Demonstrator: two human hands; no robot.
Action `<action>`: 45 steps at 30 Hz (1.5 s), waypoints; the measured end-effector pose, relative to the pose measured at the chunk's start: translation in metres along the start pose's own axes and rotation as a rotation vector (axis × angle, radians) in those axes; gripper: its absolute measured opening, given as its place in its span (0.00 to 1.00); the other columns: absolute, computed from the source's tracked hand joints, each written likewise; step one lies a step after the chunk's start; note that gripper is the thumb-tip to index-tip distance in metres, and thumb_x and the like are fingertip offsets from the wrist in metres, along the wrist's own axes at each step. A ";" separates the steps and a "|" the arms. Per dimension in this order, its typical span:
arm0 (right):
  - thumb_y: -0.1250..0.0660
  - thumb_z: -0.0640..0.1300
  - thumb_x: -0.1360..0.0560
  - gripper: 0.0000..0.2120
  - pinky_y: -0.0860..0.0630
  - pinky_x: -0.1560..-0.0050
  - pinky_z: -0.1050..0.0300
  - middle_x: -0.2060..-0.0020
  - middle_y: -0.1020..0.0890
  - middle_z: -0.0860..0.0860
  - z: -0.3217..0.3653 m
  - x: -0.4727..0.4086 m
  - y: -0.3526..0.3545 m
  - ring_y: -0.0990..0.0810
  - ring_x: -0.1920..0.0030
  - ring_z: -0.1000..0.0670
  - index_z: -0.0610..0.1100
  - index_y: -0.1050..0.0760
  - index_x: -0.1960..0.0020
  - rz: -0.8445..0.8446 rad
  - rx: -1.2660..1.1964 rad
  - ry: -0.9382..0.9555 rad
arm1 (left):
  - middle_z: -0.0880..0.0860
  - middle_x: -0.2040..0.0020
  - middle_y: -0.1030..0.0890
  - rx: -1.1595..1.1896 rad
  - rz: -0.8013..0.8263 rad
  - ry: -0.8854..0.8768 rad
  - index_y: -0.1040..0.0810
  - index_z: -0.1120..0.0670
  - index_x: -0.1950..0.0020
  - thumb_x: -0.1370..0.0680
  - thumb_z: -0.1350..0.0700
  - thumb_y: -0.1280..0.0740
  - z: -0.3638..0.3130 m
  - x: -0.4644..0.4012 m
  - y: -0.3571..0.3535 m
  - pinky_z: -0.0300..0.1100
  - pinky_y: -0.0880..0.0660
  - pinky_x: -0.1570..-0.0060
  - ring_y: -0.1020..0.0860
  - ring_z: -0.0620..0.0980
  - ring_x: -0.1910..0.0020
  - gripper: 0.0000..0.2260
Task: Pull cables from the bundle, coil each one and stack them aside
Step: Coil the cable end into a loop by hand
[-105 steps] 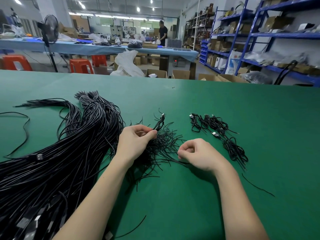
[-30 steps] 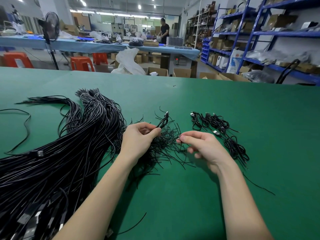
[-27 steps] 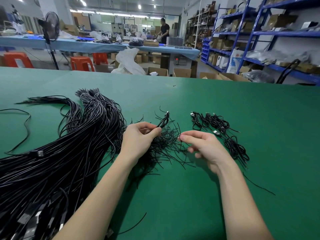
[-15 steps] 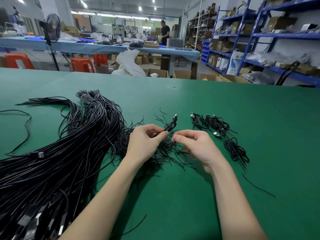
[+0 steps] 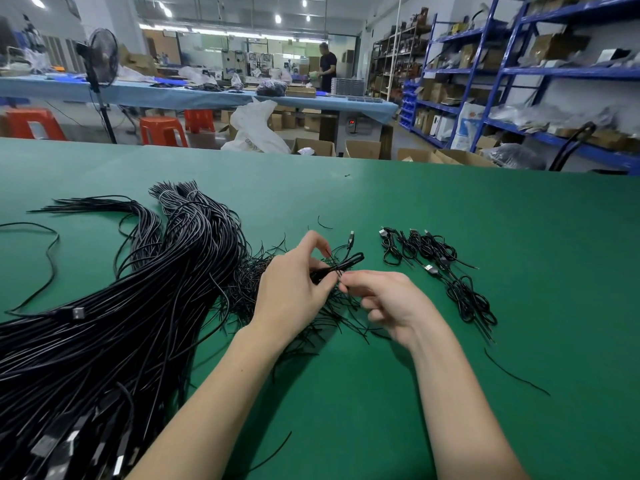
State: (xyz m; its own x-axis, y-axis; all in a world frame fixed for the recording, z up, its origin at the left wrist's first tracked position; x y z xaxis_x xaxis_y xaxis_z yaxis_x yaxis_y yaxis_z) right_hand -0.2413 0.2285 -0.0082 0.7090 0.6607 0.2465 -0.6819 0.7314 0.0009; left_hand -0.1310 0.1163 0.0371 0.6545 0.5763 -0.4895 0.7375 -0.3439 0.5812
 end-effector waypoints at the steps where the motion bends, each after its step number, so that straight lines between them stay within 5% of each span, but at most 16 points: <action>1: 0.26 0.41 0.27 0.03 0.44 0.79 0.68 0.64 0.15 0.52 -0.002 0.000 -0.001 0.38 0.76 0.59 0.42 0.16 0.54 0.012 -0.030 -0.024 | 0.41 0.59 0.16 -0.003 0.000 -0.001 0.29 0.41 0.52 0.26 0.52 0.26 0.000 0.000 0.000 0.44 0.24 0.57 0.29 0.36 0.72 0.13; 9: 0.26 0.39 0.26 0.04 0.38 0.79 0.70 0.63 0.15 0.51 0.000 0.001 -0.006 0.29 0.74 0.59 0.41 0.17 0.51 0.089 -0.141 -0.016 | 0.40 0.63 0.16 0.213 -0.042 0.070 0.22 0.46 0.64 0.29 0.57 0.23 0.007 -0.003 0.002 0.26 0.28 0.57 0.19 0.35 0.59 0.11; 14: 0.28 0.40 0.24 0.05 0.29 0.75 0.66 0.58 0.13 0.49 0.005 0.001 0.011 0.22 0.72 0.57 0.42 0.18 0.49 -0.013 -0.198 0.044 | 0.46 0.68 0.17 0.524 0.007 0.264 0.20 0.54 0.61 0.29 0.56 0.21 0.021 -0.002 -0.004 0.29 0.26 0.59 0.20 0.41 0.66 0.09; 21: 0.28 0.46 0.23 0.04 0.24 0.67 0.63 0.52 0.14 0.55 0.010 0.005 0.026 0.17 0.67 0.57 0.52 0.17 0.49 -0.262 0.188 0.201 | 0.55 0.54 0.13 0.954 0.216 0.498 0.18 0.52 0.61 0.32 0.51 0.21 0.024 0.002 -0.016 0.41 0.29 0.51 0.17 0.45 0.55 0.08; 27: 0.29 0.73 0.36 0.31 0.21 0.66 0.59 0.48 0.14 0.51 0.019 0.010 -0.012 0.12 0.56 0.48 0.49 0.16 0.47 0.086 0.008 0.101 | 0.53 0.63 0.14 0.513 0.142 0.211 0.19 0.52 0.61 0.29 0.55 0.21 0.009 -0.002 -0.004 0.37 0.24 0.58 0.18 0.46 0.64 0.08; 34: 0.22 0.53 0.28 0.13 0.24 0.68 0.63 0.55 0.13 0.54 0.010 0.016 -0.010 0.14 0.59 0.51 0.47 0.17 0.48 0.171 -0.068 0.131 | 0.46 0.59 0.13 0.398 0.202 0.037 0.19 0.53 0.61 0.26 0.55 0.23 -0.014 0.000 -0.001 0.45 0.19 0.51 0.15 0.45 0.57 0.08; 39: 0.19 0.57 0.38 0.22 0.28 0.72 0.64 0.54 0.13 0.52 0.012 0.017 0.005 0.19 0.66 0.53 0.45 0.15 0.50 0.139 0.020 0.199 | 0.47 0.63 0.14 0.407 0.276 0.072 0.18 0.52 0.59 0.28 0.54 0.22 -0.007 -0.003 -0.002 0.35 0.26 0.58 0.19 0.40 0.65 0.06; 45: 0.19 0.54 0.43 0.23 0.30 0.74 0.69 0.52 0.12 0.49 0.007 0.014 0.003 0.21 0.69 0.57 0.45 0.15 0.52 0.206 -0.144 0.104 | 0.53 0.60 0.13 0.605 0.348 0.101 0.17 0.50 0.61 0.28 0.59 0.21 -0.007 -0.004 -0.003 0.31 0.25 0.57 0.16 0.44 0.61 0.07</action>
State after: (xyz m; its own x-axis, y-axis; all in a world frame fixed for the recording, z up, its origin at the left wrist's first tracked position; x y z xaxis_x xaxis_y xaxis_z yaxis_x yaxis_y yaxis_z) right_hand -0.2348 0.2384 0.0015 0.5774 0.8067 0.1262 -0.7865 0.5910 -0.1790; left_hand -0.1374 0.1204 0.0420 0.8719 0.4139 -0.2616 0.4707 -0.8557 0.2150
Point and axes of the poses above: each hand's wrist, its own x-axis away from the middle knuckle, its own y-axis out of the back of the hand, z = x × y, the point moved 7 cm from there along -x, towards the middle knuckle
